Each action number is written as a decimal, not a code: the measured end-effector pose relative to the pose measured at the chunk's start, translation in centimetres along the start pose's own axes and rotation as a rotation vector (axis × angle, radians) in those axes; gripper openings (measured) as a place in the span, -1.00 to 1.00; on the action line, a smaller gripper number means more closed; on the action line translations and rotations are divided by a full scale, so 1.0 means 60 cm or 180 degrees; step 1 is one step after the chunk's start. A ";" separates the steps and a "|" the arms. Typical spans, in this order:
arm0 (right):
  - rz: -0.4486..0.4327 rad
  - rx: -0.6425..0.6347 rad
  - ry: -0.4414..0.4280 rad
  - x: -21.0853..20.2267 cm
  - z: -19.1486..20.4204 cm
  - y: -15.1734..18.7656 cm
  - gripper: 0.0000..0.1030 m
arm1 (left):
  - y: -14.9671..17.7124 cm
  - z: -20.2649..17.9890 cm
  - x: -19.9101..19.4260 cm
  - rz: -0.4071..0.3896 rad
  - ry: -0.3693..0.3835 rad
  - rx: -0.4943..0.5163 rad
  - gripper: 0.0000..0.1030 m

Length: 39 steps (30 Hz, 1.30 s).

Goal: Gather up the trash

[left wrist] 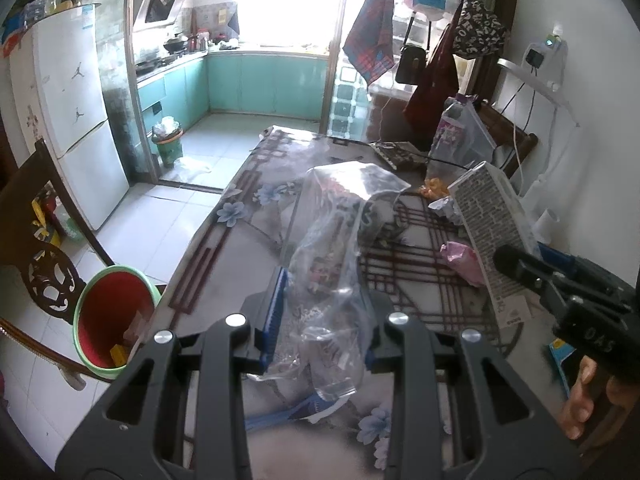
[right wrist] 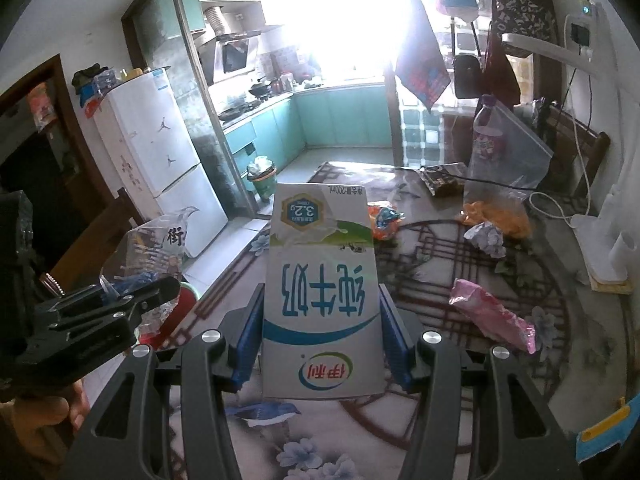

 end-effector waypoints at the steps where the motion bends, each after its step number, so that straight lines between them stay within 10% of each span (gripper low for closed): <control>1: 0.0010 -0.0001 -0.0010 0.002 0.003 0.001 -0.01 | 0.002 0.006 0.000 0.0010 -0.0020 -0.0017 -0.40; 39: 0.0143 0.0024 0.0183 0.123 0.319 -0.023 -0.01 | -0.029 0.337 -0.003 0.0168 0.0187 -0.0072 -0.40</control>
Point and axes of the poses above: each gripper's, at about its wrist camera, not at the fingertips, and x roughly the way its jaws point, z to its left, y to its underside, the point moved 2 cm from there along x, roughly the way its jaws point, and after that the axes turned 6 degrees about y, right-handed, at the moved point
